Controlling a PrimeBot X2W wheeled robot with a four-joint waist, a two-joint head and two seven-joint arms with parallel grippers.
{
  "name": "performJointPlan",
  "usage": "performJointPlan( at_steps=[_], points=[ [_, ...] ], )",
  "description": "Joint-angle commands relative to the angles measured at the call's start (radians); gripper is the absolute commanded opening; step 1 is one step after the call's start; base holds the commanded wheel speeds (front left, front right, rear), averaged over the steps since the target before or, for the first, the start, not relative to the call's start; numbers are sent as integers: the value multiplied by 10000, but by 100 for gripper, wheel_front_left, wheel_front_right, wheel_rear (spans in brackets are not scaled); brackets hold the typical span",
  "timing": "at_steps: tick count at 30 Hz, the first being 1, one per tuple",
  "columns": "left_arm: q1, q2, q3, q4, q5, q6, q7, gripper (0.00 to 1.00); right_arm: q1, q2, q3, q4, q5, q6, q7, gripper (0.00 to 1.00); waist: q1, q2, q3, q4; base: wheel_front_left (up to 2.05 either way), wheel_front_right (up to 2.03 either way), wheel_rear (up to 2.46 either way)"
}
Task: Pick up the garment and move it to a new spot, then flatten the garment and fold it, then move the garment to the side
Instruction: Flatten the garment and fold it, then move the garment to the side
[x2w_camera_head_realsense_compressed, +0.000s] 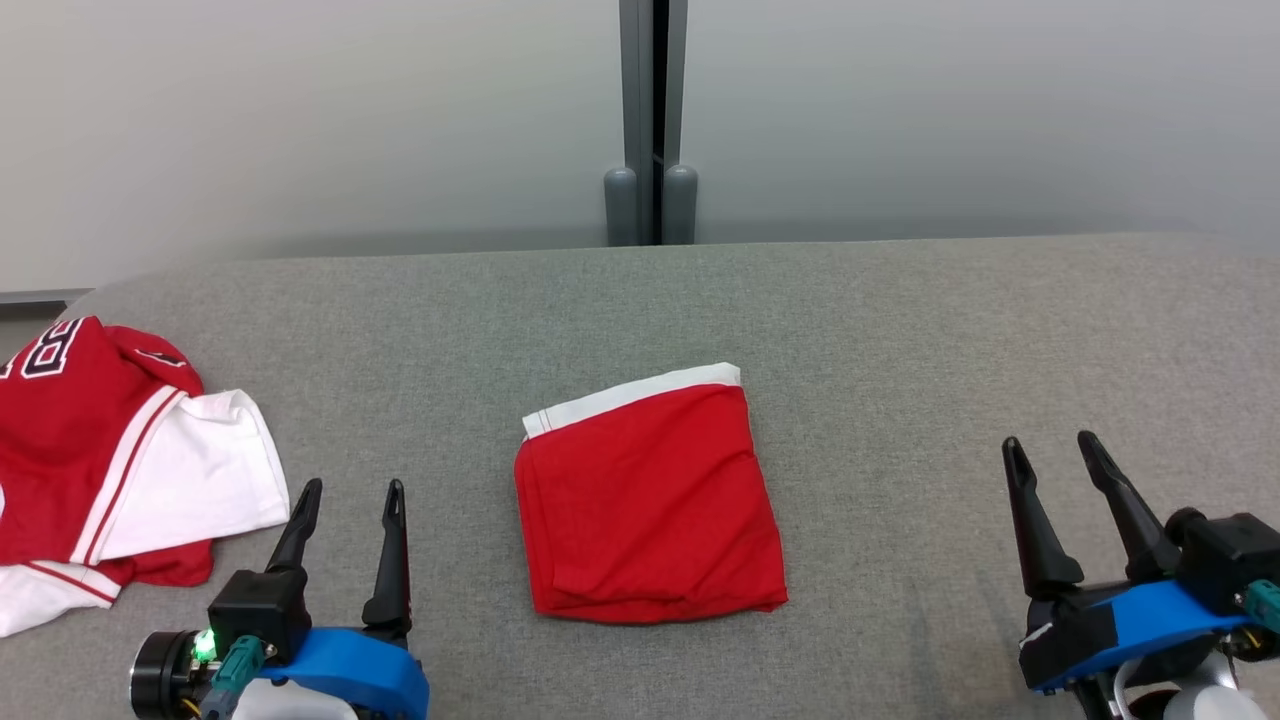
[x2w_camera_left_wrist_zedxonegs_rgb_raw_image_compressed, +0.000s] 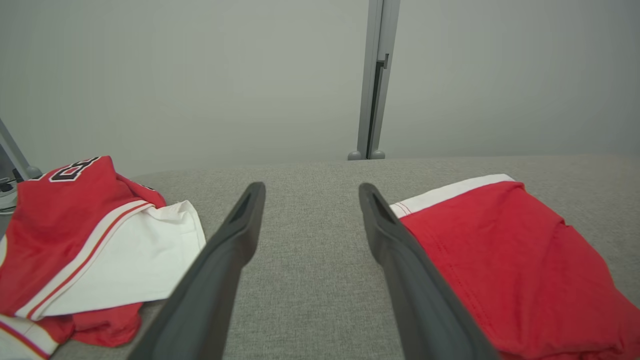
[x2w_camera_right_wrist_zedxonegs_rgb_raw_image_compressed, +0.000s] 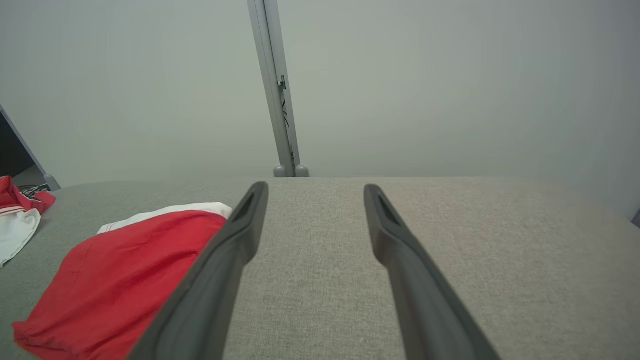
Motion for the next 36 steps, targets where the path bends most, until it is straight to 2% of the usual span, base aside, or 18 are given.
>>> performJointPlan(
  at_steps=[1, 11, 26, 36],
  points=[
    [84, 64, 35, -46, -42, 49, 34, 100, 186, 90, -60, -105, -81, 0, 40, 100, 2, 0, -92, -85, 0, 0, 0],
    [499, 213, 56, -124, -138, 229, 166, 100, 1200, 571, -431, -858, -440, 0, 631, 100, 2, 0, -599, -238, 0, 0, 0],
    [507, 378, -47, -132, -200, 243, 268, 100, 1363, 724, -375, -1085, -491, 0, 858, 100, 2, 0, -710, -213, 0, 0, 0],
    [265, 503, -142, -170, -326, -68, 121, 100, 1507, 754, -468, -1171, -474, 0, 937, 100, 2, 0, -671, -78, 0, 0, 0]
  ],
)
